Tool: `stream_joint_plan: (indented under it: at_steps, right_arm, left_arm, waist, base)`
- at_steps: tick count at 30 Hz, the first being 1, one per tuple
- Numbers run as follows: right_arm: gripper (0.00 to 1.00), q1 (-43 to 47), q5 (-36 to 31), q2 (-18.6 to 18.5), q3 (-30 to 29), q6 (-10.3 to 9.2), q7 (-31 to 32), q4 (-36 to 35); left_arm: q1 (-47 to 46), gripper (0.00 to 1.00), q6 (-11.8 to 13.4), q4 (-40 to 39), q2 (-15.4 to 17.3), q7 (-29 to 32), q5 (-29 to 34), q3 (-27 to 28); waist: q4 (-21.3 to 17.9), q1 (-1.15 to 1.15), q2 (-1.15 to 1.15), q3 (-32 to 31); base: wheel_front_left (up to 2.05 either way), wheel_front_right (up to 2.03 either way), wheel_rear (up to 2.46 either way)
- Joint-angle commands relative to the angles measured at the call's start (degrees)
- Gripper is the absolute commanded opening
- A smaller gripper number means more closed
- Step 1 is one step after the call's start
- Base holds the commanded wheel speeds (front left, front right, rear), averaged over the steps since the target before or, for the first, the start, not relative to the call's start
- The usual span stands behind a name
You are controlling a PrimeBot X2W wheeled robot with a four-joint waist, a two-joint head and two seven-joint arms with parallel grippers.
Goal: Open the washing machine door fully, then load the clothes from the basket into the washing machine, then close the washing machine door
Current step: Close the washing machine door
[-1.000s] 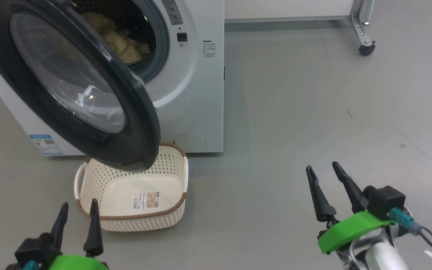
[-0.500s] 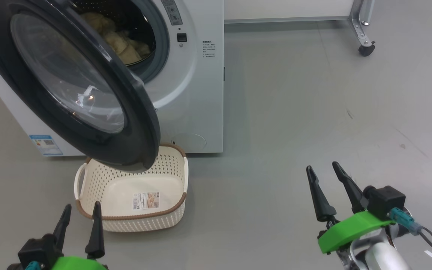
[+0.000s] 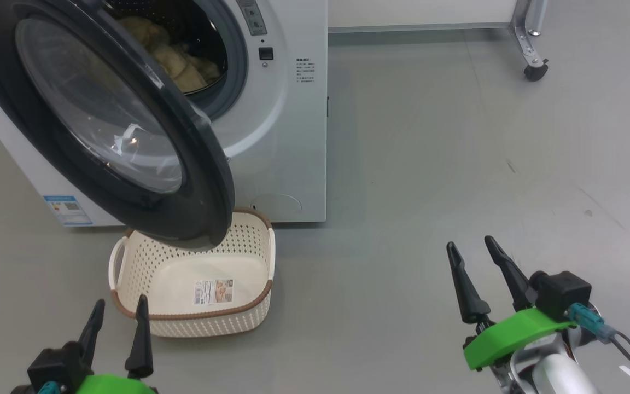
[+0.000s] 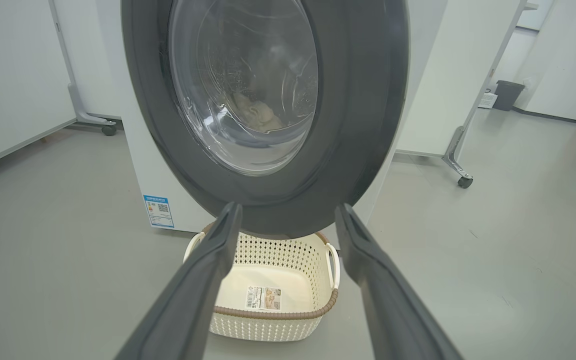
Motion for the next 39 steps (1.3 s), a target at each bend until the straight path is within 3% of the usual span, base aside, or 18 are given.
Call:
stream_joint_plan:
  at_steps: [1, 5, 6, 7, 8, 20, 28, 33, 39]
  right_arm:
    - [1.0, -1.5, 0.3, 0.1, 1.2, 0.2, -0.4, -2.0]
    - [0.99, -1.5, 0.3, 0.1, 1.3, 0.2, -0.4, -2.0]
    - [0.79, -1.5, 0.3, 0.1, 1.3, 0.2, -0.4, -2.0]
    - [0.44, -1.6, 0.3, 0.1, 1.4, 0.2, -0.4, -2.0]
    - [0.0, -1.6, 0.3, 0.1, 1.4, 0.2, -0.4, -2.0]
    - [0.0, -6.2, -1.2, -0.1, 1.5, 0.2, -0.4, -3.8]
    - [0.0, -14.3, -1.8, -2.8, 3.0, 0.2, -0.4, -5.0]
    - [0.0, -19.2, -2.1, -4.2, 4.8, 0.2, -0.4, -5.9]
    - [0.0, -27.0, -1.9, -7.1, 11.1, 0.2, -0.4, -7.8]
  left_arm:
    - [-2.9, 1.0, 0.0, -1.6, 1.2, -0.8, -0.2, 2.1]
    - [-2.9, 1.0, 0.0, -1.7, 1.1, -0.8, -0.3, 2.1]
    - [-2.9, 1.0, 0.0, -1.7, 1.1, -0.8, -0.3, 2.1]
    - [-3.0, 1.0, 0.0, -1.7, 1.1, -0.8, -0.3, 2.1]
    - [-3.0, 1.0, 0.0, -1.7, 1.1, -0.8, -0.3, 2.1]
    - [-6.3, 1.0, 0.0, -1.8, 0.9, -0.8, -0.2, -0.1]
    - [-10.5, 1.0, 0.0, -2.1, -0.2, -0.8, 0.1, -2.3]
    - [-12.4, 1.0, 0.0, -2.0, -1.0, -0.8, 0.2, -3.3]
    - [-15.0, 1.0, 0.0, -1.7, -2.4, -0.8, 0.5, -4.8]
  waist:
    - [0.0, -0.01, 0.0, 0.0]
    - [0.2, -0.01, 0.0, 0.1]
    - [0.2, -0.01, 0.0, 0.1]
    - [0.2, -0.01, 0.0, 0.1]
    - [0.3, -0.01, 0.0, 0.1]
    - [2.3, -0.01, 0.0, 4.7]
    - [5.2, -0.01, 0.0, 10.8]
    - [6.9, -0.01, 0.0, 13.5]
    - [9.7, -0.01, 0.0, 17.8]
  base:
    - [0.0, 0.0, 0.0]
    - [0.0, 0.0, 0.0]
    - [0.0, 0.0, 0.0]
    - [0.0, 0.0, 0.0]
    - [0.0, 0.0, 0.0]
    - [0.0, 0.0, 0.0]
    - [0.0, 0.0, 0.0]
    - [0.0, 0.0, 0.0]
    - [0.0, 0.0, 0.0]
